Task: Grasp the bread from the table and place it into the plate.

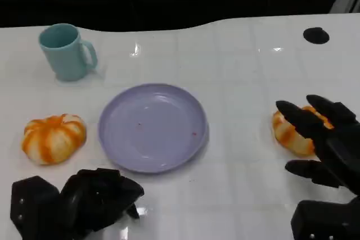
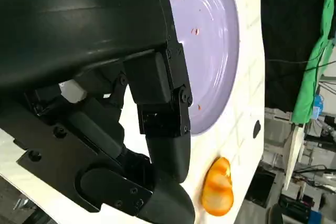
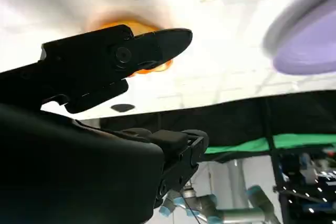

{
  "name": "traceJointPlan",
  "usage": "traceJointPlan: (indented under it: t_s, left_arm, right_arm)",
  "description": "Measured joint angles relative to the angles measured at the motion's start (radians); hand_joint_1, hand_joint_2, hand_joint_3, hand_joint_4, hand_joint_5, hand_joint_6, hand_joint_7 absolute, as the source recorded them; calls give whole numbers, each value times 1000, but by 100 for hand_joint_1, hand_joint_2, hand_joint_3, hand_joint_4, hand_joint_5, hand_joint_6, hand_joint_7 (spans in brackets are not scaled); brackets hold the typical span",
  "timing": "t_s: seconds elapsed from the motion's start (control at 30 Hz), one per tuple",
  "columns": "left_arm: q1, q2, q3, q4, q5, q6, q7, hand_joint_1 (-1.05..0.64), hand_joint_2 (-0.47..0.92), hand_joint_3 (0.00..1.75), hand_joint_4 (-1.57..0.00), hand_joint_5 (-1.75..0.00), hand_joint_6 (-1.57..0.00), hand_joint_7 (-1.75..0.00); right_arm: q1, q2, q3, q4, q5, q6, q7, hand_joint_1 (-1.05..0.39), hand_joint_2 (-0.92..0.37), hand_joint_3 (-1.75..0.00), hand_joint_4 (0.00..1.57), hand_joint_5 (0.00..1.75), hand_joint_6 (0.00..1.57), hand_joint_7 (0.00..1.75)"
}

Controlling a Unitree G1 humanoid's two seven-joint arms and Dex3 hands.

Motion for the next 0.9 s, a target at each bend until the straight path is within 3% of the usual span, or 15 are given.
traceJointPlan:
  t_s: [0.3,0.9]
  left_arm:
    - [1,-2,0,-2,-1,0,0,-105,62,26,-90,-149,-152,-38]
    - [8,-3,-1,-12,-3,1,0,-105,62,26,-90,-149,-153,-37]
  right_arm:
    - [-74,-1,50,53,-48,111,40,-53,-86,0,1,20,20,2]
    - [-202,23,155,230,-44,214,70,-36,-80,-1,0,30,24,0]
